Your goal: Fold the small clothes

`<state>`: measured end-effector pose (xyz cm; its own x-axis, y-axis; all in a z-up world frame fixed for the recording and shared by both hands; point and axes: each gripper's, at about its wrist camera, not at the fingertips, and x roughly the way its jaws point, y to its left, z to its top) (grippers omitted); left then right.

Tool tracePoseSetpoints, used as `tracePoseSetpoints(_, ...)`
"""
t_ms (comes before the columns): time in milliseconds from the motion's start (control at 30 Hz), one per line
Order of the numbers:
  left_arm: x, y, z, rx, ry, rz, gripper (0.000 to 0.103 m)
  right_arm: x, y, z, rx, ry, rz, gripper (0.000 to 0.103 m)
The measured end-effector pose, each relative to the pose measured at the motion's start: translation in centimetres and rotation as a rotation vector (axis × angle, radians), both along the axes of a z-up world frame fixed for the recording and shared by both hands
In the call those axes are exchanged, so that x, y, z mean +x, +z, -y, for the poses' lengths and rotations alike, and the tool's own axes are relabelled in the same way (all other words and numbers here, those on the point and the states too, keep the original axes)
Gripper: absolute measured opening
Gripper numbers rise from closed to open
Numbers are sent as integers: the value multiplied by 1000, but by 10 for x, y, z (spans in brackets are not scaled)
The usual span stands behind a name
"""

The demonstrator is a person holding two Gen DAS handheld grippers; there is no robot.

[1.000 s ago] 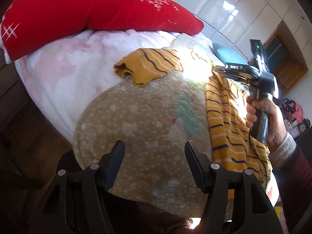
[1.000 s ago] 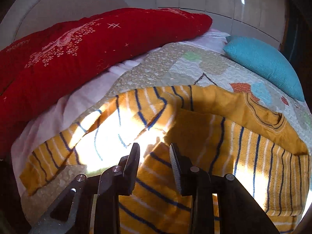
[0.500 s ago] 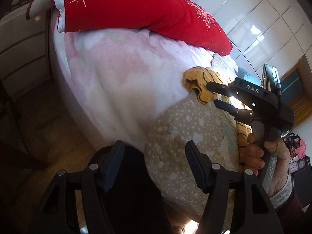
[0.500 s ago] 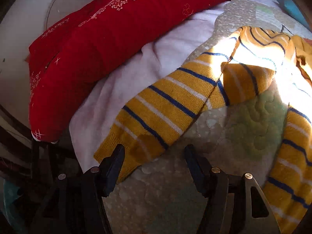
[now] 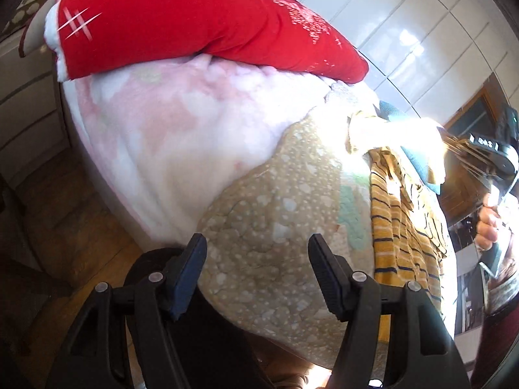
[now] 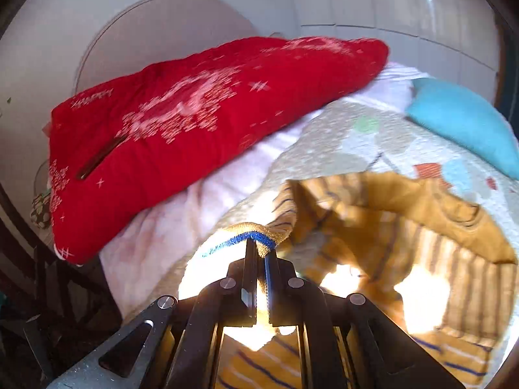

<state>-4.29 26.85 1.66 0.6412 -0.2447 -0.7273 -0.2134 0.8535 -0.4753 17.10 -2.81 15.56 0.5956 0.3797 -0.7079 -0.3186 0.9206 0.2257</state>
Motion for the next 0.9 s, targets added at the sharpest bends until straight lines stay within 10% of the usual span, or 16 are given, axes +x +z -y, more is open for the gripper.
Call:
tracePoseSetpoints(300, 22, 14, 50, 56, -120, 4, 64, 12, -43, 232, -380, -548, -95, 13)
tracePoseSetpoints(467, 30, 19, 77, 107, -179, -1, 65, -34, -63, 323, -61, -701, -132, 44)
tracePoseSetpoints(900, 54, 10, 155, 202, -358, -45, 65, -79, -98, 311, 102, -573, -88, 43)
